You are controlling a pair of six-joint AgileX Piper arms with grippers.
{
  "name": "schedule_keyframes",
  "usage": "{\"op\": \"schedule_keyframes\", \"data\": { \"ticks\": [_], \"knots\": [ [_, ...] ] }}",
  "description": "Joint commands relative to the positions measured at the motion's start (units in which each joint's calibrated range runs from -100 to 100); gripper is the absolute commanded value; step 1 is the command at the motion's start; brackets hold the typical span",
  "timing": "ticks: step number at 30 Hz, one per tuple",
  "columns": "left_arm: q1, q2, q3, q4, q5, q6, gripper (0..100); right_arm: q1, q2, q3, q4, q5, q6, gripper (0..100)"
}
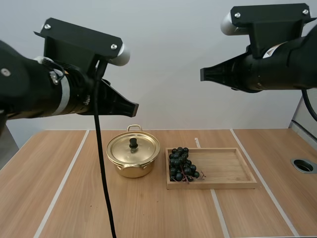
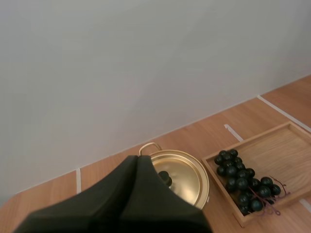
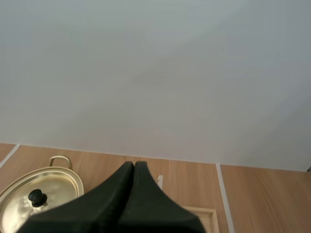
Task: Open the pot, put the grape inside, and close it
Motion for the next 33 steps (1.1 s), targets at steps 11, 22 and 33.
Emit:
{"op": "schedule_keyframes", "data": {
  "ticks": [11,22,33],
  "knots": [
    [0.08,22.59,-1.07,0.26,0.45,2.99,0,0.06,16.2,-3.69,1.23,2.08,-0.31,0],
    [0.08,29.11,-1.07,0.26,-0.69,2.99,0,0.06,21.89,-3.45,1.47,4.6,-7.89,0],
    [0.08,29.11,-1.07,0.68,-2.4,8.91,0,0.06,21.76,-3.45,0.84,3.93,-9.61,0]
  ]
}}
